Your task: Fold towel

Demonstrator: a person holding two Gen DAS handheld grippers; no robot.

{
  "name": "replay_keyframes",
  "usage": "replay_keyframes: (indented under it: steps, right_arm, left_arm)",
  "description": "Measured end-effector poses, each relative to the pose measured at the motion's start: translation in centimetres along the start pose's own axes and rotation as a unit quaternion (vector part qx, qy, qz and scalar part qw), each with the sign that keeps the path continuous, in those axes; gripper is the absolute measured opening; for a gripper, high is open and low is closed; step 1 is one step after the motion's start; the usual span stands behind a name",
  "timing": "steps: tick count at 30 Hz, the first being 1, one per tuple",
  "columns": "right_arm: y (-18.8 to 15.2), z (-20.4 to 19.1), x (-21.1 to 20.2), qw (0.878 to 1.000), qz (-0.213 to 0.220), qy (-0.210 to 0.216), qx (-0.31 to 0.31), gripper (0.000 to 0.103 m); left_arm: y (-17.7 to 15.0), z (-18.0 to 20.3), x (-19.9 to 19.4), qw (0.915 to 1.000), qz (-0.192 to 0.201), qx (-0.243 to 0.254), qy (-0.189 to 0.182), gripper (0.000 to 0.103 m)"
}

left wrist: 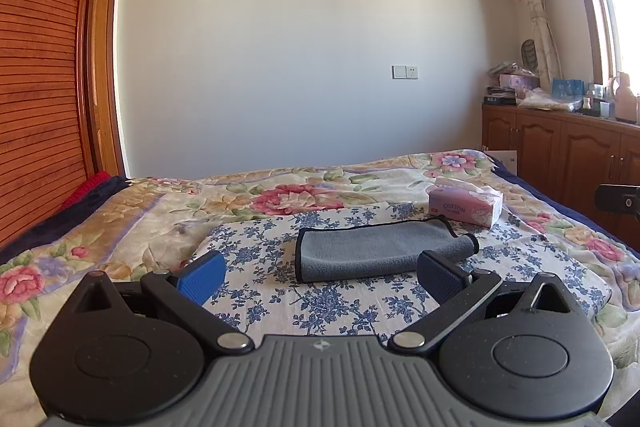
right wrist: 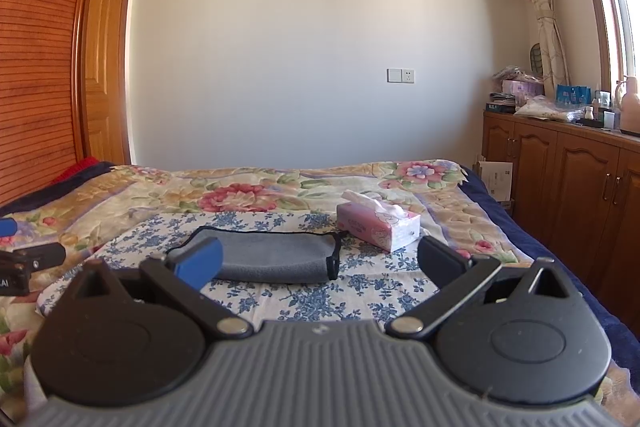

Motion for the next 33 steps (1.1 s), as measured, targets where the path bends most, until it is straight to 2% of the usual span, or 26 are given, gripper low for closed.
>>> replay_keyframes:
  steps: [33]
  right_arm:
    - [-0.07, 0.04, -0.04, 1.0, 0.001, 0.0, -0.002, 0.103]
  left_arm:
    - [-0.23, 0.01, -0.07, 1.0, -0.001, 0.003, -0.001, 0.103]
Point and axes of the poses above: each gripper's, at about its wrist camera, not at the fingertips, and x roughly the way its jaws point, z to its right, y to its top, the point moved 2 cm from there along x, roughly the way its jaws point, and after that the axes turned 6 degrees about z, right-handed, at the moved point
